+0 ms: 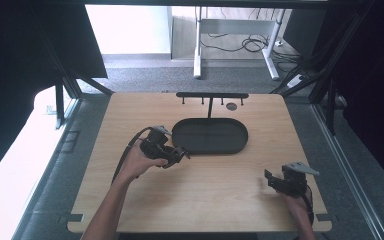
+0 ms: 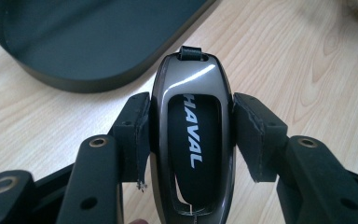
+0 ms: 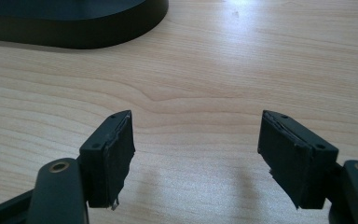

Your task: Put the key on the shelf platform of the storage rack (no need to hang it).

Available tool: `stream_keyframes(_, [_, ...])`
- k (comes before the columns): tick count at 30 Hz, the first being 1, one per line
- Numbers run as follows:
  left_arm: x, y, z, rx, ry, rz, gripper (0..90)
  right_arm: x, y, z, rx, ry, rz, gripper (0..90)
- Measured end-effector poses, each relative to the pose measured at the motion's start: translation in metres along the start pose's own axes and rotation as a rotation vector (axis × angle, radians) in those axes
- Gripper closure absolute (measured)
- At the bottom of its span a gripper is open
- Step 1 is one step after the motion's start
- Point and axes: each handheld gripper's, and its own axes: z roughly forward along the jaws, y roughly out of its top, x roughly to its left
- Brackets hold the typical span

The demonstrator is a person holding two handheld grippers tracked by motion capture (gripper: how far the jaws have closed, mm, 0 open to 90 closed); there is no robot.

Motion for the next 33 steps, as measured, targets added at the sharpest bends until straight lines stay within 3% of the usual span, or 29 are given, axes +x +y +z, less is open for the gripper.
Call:
stream_keyframes(13, [0.006, 0.029, 0.007, -0.03, -0.012, 0.004, 49.5, 0.0, 0.0, 0.0, 0.001, -0.002, -0.005, 27.6])
stream_keyframes(33, [0.019, 0.068, 0.027, -0.039, 0.016, 0.029, 49.5, -0.005, -0.001, 0.0, 0.003, -0.013, 0.007, 27.7])
